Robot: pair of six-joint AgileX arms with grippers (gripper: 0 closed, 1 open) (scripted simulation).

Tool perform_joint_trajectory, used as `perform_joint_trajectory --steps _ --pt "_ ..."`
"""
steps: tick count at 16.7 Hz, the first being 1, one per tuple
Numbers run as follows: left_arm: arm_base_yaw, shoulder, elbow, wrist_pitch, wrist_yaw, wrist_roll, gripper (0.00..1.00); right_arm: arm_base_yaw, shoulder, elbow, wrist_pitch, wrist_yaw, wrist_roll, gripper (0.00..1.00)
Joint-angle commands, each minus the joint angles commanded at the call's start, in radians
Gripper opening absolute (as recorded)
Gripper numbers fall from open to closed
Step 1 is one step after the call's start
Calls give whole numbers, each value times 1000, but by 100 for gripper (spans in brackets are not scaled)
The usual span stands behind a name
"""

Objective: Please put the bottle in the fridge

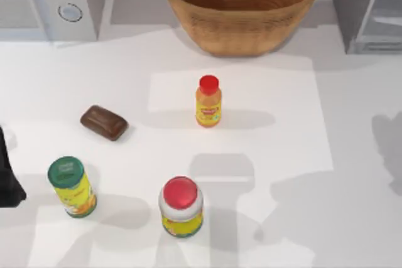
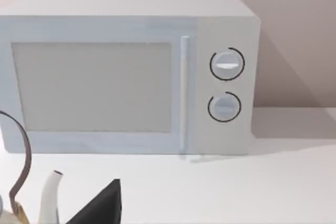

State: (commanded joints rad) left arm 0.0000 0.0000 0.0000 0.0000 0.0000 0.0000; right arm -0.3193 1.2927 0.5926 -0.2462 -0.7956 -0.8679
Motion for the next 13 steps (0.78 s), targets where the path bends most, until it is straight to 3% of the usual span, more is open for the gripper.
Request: perform_joint_trajectory --steps 7,13 --pt "0 0 0 0 0 0 100 151 -497 -106 142 196 124 1" --pt "0 0 0 0 0 0 100 271 -983 -337 233 497 505 1"
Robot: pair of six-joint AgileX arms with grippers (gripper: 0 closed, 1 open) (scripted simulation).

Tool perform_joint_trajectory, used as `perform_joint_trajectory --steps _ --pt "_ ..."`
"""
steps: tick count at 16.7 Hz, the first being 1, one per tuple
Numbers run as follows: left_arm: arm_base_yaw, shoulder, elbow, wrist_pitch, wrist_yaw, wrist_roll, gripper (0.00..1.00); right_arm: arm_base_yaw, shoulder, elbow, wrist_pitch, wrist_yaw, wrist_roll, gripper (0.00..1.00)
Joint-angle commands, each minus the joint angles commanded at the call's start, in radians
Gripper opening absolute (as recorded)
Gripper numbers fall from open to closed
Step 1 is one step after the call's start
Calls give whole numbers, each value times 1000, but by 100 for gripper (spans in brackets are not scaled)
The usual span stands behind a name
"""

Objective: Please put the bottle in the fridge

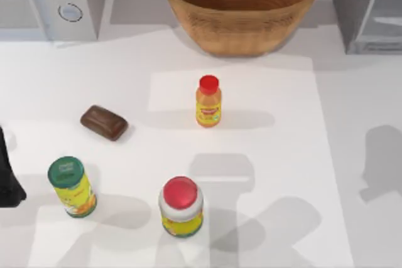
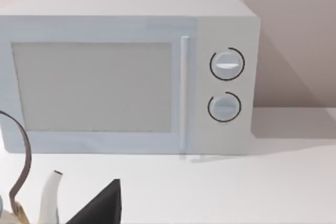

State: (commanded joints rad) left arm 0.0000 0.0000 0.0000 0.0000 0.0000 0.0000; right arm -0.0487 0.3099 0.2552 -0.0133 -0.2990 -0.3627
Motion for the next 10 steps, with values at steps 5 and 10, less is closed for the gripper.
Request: perform_joint_trajectory --steps 5,10 --pt "0 0 0 0 0 0 100 46 -256 -202 15 242 303 1" --pt "0 0 0 0 0 0 100 49 -310 -255 13 299 363 1"
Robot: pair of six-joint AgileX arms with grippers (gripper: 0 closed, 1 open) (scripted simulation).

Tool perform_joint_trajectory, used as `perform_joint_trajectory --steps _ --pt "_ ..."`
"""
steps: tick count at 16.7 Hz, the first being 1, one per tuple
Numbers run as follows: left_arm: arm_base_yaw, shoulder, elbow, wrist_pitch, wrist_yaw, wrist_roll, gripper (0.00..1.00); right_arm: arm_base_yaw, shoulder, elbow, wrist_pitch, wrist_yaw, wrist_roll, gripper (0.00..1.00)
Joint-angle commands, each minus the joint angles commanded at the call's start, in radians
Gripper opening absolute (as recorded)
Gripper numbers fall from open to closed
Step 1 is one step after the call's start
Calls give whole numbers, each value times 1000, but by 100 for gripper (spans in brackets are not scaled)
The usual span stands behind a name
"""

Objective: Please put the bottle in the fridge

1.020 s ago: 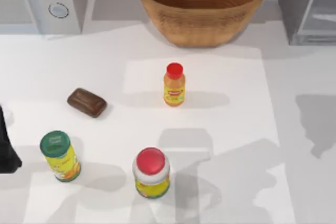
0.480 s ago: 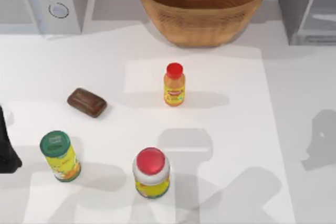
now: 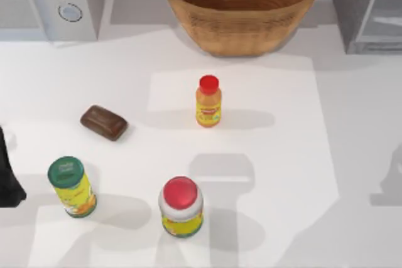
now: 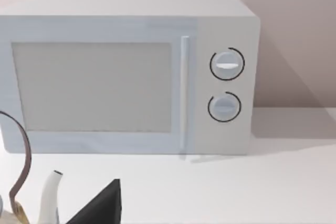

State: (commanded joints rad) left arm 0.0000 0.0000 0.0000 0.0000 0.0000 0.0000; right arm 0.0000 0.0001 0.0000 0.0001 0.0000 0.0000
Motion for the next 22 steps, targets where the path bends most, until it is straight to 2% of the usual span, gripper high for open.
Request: perform_joint_trajectory --steps 5,10,16,22 --pt "0 0 0 0 0 0 100 -3 36 29 25 -21 0 1" --pt "0 0 0 0 0 0 100 -25 300 247 263 -133 3 1" --pt "0 0 0 0 0 0 100 -109 960 582 687 -253 4 1" --pt "0 0 0 0 0 0 100 -200 1675 846 983 -300 5 1"
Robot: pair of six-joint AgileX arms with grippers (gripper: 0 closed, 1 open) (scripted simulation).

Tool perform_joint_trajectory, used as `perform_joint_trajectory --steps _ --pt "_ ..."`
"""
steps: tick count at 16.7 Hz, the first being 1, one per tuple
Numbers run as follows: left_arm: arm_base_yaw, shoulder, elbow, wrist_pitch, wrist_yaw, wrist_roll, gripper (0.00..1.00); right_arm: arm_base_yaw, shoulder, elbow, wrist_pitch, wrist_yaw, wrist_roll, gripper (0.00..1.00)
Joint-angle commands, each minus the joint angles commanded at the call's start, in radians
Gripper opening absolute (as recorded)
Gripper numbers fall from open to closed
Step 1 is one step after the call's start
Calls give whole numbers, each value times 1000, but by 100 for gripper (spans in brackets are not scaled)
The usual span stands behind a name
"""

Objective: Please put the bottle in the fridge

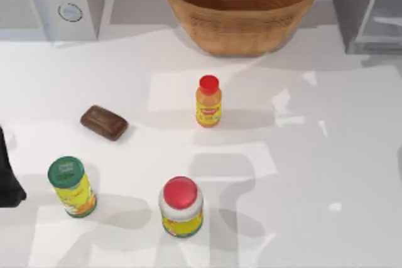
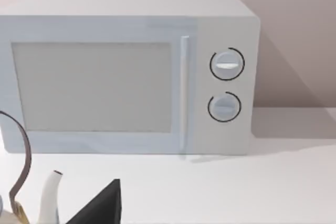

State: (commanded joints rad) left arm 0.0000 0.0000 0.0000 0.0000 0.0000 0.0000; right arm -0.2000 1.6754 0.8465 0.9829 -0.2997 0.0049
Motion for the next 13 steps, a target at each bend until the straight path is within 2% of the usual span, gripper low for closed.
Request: perform_joint_trajectory --steps 6,13 --pt "0 0 0 0 0 0 100 -64 378 127 135 28 7 1" --pt "0 0 0 0 0 0 100 -74 436 131 141 42 9 1"
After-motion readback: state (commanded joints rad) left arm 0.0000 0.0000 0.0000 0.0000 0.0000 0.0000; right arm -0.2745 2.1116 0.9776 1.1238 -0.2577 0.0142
